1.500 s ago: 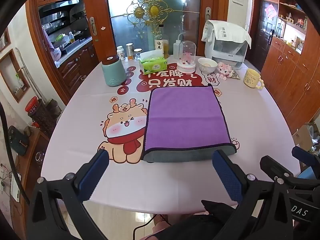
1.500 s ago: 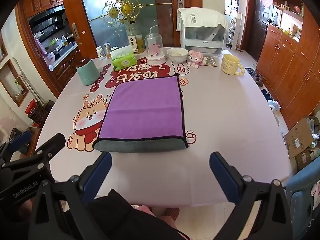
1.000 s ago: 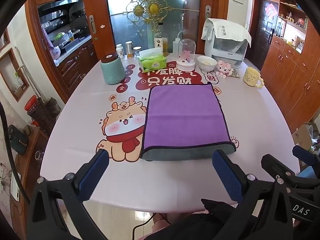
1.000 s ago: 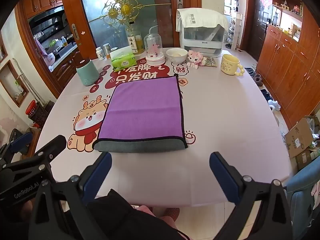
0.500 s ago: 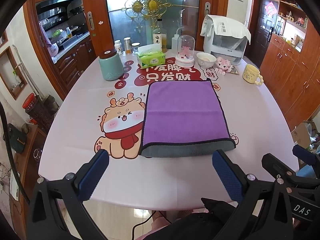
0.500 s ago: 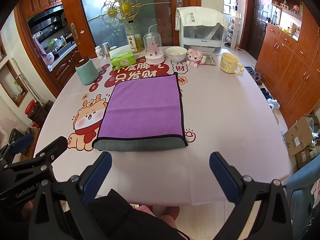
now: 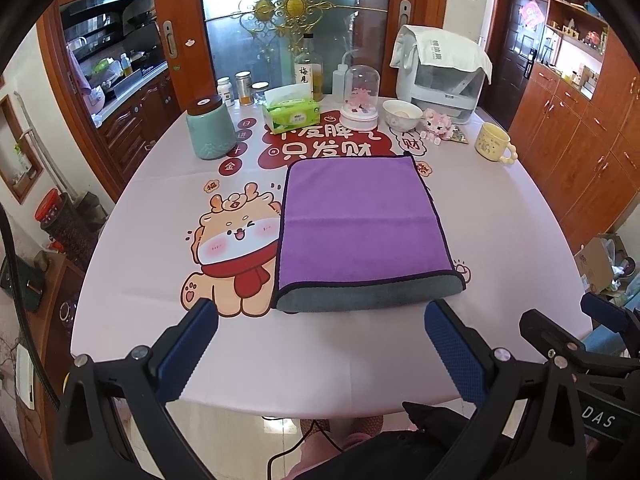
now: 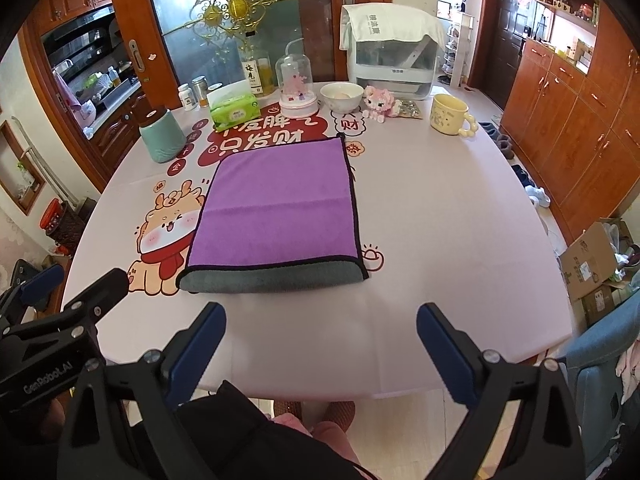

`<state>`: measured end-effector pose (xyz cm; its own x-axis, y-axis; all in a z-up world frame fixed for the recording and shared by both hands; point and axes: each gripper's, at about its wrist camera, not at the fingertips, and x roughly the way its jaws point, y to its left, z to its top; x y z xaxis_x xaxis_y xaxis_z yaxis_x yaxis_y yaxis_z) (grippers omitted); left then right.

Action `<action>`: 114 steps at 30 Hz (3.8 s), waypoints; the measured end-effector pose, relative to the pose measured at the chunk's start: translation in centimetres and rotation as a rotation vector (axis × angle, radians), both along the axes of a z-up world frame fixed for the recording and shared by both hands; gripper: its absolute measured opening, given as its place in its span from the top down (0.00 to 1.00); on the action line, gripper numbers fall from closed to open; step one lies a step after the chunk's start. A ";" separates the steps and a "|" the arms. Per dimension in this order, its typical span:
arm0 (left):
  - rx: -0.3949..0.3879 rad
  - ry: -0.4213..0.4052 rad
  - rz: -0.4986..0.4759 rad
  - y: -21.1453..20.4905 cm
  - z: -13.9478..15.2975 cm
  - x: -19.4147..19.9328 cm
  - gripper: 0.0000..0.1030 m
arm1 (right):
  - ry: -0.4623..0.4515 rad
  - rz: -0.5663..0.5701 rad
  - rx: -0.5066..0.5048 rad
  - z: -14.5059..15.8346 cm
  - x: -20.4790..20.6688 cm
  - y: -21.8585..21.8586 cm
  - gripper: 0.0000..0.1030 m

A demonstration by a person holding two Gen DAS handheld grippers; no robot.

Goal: Fold towel

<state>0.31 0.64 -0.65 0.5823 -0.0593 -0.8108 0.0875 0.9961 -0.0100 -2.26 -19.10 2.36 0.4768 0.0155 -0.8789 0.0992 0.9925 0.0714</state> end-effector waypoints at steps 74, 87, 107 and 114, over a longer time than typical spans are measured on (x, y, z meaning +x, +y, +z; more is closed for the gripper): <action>-0.060 0.391 -0.273 4.2 -14.1 14.0 0.03 | 0.158 0.251 0.123 -15.9 11.4 -5.6 0.48; -0.086 0.494 -0.255 4.9 -19.0 15.1 0.13 | 0.178 0.306 0.157 -18.9 12.5 -6.7 0.56; -0.203 0.562 -0.206 6.1 -21.2 16.0 0.68 | 0.197 0.349 0.133 -20.1 12.8 -6.7 0.82; -0.189 0.568 -0.186 6.3 -21.7 16.3 0.84 | 0.207 0.344 0.111 -20.4 12.7 -6.7 0.88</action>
<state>16.59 6.91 -22.32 0.0300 -0.2904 -0.9564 0.1884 0.9413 -0.2799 10.44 -25.81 -18.07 0.2403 0.2430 -0.9398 -0.2137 0.9577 0.1929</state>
